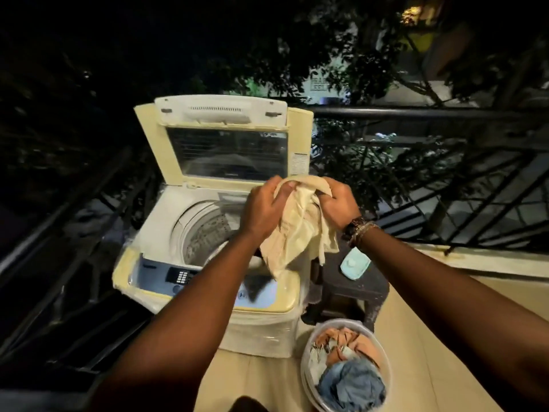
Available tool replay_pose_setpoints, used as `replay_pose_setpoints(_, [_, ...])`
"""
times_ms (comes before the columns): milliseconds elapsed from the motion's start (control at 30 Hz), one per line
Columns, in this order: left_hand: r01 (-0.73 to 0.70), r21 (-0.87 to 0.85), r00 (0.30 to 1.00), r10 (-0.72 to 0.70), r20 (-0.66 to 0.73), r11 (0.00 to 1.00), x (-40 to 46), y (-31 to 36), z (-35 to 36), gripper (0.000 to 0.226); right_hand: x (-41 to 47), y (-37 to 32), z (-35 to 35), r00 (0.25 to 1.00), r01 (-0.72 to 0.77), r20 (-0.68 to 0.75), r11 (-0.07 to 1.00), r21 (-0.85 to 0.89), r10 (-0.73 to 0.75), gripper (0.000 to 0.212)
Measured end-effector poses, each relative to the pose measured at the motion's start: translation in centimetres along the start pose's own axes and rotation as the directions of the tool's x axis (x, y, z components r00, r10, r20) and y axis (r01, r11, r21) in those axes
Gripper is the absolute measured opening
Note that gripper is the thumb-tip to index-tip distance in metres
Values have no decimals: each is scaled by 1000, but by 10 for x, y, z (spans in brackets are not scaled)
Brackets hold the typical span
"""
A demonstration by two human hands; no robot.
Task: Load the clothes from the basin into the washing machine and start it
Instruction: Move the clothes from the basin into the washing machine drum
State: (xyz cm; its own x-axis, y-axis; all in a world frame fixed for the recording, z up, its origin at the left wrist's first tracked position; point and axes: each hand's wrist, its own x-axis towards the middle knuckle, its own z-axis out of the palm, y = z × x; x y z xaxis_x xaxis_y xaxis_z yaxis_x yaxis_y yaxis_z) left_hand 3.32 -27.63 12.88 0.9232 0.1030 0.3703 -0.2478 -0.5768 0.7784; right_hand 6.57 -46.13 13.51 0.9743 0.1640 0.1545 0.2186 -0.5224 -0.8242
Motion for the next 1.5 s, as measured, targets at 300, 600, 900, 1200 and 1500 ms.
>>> replay_pose_setpoints(300, [67, 209, 986, -32, -167, 976, 37, -118, -96, 30, 86, -52, 132, 979, 190, 111, 965, -180, -172, 43])
replay_pose_setpoints(600, [124, 276, 978, -165, 129, 953, 52, -291, -121, 24, 128, -1, 264, 961, 172, 271, 875, -453, -49, 41])
replay_pose_setpoints(900, [183, 556, 768, -471, 435, 811, 14, -385, -101, 41, 97, 98, 303, 613, -22, 586, 753, -657, 529, 92])
replay_pose_setpoints(1200, [212, 359, 779, -379, 500, 909, 30, -343, -45, 38, 82, 98, 221, 858, -173, 380, 891, -421, 346, 72])
replay_pose_setpoints(1500, [41, 188, 887, -122, 445, 981, 0, -199, 64, 37, 7, 157, 78, 997, -46, 29, 875, -481, 69, 53])
